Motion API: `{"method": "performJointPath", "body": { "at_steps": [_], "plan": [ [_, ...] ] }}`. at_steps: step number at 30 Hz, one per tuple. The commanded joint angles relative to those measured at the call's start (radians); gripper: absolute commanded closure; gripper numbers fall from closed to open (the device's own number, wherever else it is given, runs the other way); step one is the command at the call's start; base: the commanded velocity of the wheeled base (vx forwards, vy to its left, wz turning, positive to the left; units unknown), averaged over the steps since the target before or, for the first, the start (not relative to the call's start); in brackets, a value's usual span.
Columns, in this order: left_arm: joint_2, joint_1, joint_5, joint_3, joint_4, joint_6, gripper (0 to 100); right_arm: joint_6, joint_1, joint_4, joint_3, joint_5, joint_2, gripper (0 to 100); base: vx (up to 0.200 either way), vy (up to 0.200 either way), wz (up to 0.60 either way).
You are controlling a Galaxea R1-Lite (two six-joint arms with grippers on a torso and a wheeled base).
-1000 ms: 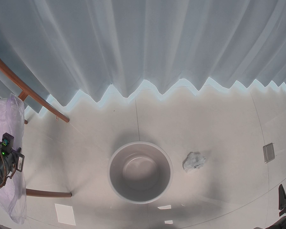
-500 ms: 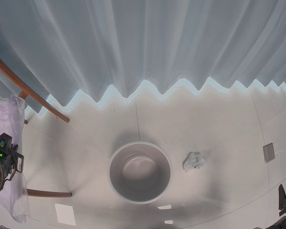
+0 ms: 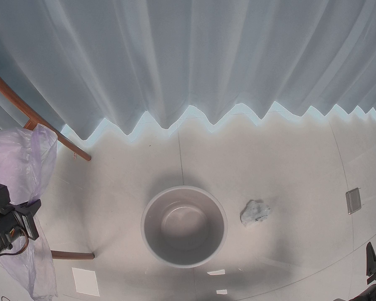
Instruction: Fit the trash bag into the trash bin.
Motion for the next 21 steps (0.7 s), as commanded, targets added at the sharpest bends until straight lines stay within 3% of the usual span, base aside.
{"method": "performJointPath", "body": {
  "at_steps": [1, 3, 4, 5, 6, 7, 18, 21],
  "plan": [
    [-0.114, -0.018, -0.162, -0.012, 0.026, -0.139, 100, 0.000, 0.000, 0.000, 0.018, -0.001, -0.017, 0, 0.000, 0.000, 0.00],
    [-0.115, -0.019, -0.169, -0.013, 0.026, -0.144, 100, 0.000, 0.000, 0.000, 0.018, -0.001, -0.017, 0, 0.000, 0.000, 0.00],
    [-0.147, -0.062, -0.304, -0.030, 0.026, -0.210, 100, 0.000, 0.000, 0.000, 0.018, -0.001, -0.015, 0, 0.000, 0.000, 0.00],
    [-0.147, -0.062, -0.304, -0.030, 0.026, -0.210, 100, 0.000, 0.000, 0.000, 0.018, -0.001, -0.015, 0, 0.000, 0.000, 0.00],
    [-0.183, -0.100, -0.374, -0.030, 0.026, -0.251, 100, 0.000, 0.001, 0.000, 0.018, -0.001, -0.017, 0, 0.000, 0.000, 0.00],
    [-0.198, -0.123, -0.397, -0.032, 0.026, -0.267, 100, 0.000, 0.000, 0.000, 0.018, -0.001, -0.017, 0, 0.000, 0.000, 0.00],
    [-0.190, -0.447, -0.466, -0.144, 0.029, -0.392, 100, 0.000, 0.001, 0.000, 0.018, -0.001, -0.017, 0, 0.000, 0.000, 0.00],
    [-0.150, -0.504, -0.472, -0.162, 0.026, -0.396, 100, 0.000, 0.000, 0.000, 0.018, 0.001, -0.015, 0, 0.000, 0.000, 0.00]
  ]
}}
